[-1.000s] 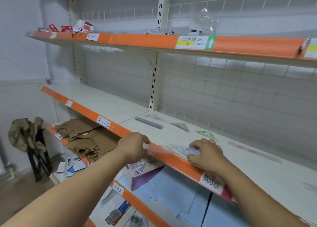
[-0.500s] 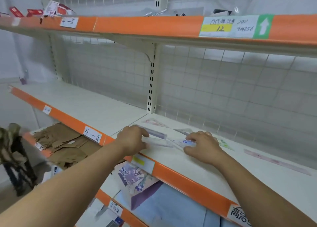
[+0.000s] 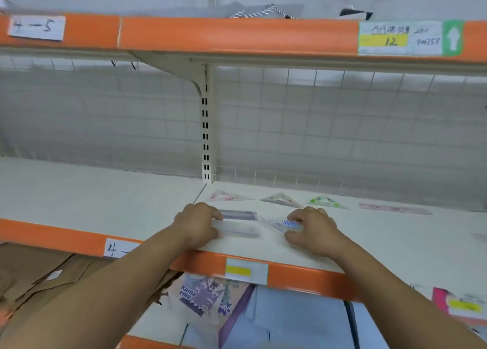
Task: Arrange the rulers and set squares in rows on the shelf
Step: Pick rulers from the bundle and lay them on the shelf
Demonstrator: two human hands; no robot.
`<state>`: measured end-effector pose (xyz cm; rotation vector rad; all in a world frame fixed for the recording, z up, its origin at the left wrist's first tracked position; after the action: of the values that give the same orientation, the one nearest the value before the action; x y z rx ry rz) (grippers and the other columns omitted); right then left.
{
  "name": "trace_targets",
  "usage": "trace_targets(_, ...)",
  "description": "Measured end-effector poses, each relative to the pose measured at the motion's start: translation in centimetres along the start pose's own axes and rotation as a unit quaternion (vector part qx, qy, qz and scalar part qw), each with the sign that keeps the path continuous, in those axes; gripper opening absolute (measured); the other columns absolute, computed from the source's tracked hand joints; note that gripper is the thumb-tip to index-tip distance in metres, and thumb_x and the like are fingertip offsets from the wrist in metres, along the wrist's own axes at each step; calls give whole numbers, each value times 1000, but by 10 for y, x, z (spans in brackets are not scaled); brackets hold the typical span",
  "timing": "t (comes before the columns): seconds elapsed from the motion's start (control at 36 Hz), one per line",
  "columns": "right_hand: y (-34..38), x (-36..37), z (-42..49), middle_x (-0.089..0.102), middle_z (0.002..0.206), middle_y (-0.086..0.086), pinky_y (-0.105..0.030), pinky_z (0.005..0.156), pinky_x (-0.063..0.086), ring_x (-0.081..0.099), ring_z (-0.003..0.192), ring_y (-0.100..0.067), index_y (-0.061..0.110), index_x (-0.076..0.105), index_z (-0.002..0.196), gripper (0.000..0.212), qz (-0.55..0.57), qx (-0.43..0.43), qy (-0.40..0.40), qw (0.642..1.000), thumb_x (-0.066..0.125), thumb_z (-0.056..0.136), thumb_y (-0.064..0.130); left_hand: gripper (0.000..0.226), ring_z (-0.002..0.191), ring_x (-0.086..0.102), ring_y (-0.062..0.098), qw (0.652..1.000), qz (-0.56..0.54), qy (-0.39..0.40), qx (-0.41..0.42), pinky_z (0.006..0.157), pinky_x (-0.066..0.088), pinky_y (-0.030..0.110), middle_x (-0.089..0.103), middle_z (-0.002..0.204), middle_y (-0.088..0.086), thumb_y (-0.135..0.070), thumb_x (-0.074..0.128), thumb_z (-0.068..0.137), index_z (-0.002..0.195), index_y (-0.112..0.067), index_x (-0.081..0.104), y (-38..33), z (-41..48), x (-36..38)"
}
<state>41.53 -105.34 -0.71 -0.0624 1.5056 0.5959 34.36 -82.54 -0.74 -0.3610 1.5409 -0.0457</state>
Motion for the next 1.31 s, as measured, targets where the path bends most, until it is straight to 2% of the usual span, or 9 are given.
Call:
trace_targets(0.42,-37,10,-30,54,123,0,-36,100,39,43,118,-22,21,58,122,38,-53,55,62,995,57,86,34,36,116,54,18,995,-58,57,57,98,44,34,59,123,-9,-36,69,83,118,-33,63,-11,23,41)
trace_targets(0.53,-55,9,-30,52,116,0,-37,98,40,47,113,-22,20,61,111,28,-66,62,84,992,56,86,33,24,110,57,20,994,-72,55,63,92,48,35,65,111,-7,-39,70,80,104,-36,68,-18,26,47)
trace_targets(0.58,-59,9,-29,50,109,1,-35,95,42,49,106,-22,22,61,100,18,-66,57,92,992,53,86,29,17,104,59,25,993,-85,53,66,89,50,38,66,104,1,-39,72,77,90,-28,69,-20,29,50)
trace_targets(0.72,-62,9,-31,49,123,-2,-28,100,40,50,114,-20,16,60,123,35,-38,49,92,994,52,90,21,28,102,59,34,991,-95,64,68,89,49,45,60,88,11,-46,70,69,77,-20,62,-20,34,58)
trace_targets(0.78,-62,10,-31,49,124,-2,-27,100,39,49,115,-20,17,60,124,35,-38,43,93,994,51,90,21,23,110,57,31,992,-88,66,66,95,47,44,62,107,11,-43,73,74,88,-25,67,-22,33,57)
trace_targets(0.86,-62,10,-30,48,117,-1,-30,98,40,49,112,-20,22,63,115,29,-43,39,95,994,51,89,23,49,129,44,21,994,-64,72,56,107,39,38,49,135,-1,-44,72,79,125,-33,60,-22,29,55)
trace_targets(0.92,-61,10,-28,46,111,0,-32,97,40,47,112,-22,27,61,107,20,-53,39,94,993,51,89,26,53,130,44,19,994,-64,72,56,108,38,37,49,138,-3,-46,72,78,127,-33,59,-20,29,56)
trace_targets(1.03,-45,8,-21,46,130,-1,-33,107,34,39,126,-21,24,54,129,37,-35,27,59,997,55,92,29,59,128,46,18,995,-54,76,28,108,39,36,47,140,-3,-44,72,79,133,-28,54,-9,28,52)
trace_targets(1.31,28,32,-4,51,126,-3,-32,104,34,40,122,-21,22,56,127,36,-12,-76,49,996,56,93,35,62,126,45,23,995,18,77,-63,105,39,32,43,138,3,-48,67,81,137,-30,47,55,17,32)
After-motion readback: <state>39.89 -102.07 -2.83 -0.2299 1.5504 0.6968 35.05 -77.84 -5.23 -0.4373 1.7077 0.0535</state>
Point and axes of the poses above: each hand's wrist, its own z-axis towards the middle knuckle, its own x-axis out of the palm, y = z × x, the point moved 10 cm from there along z, towards the middle knuckle
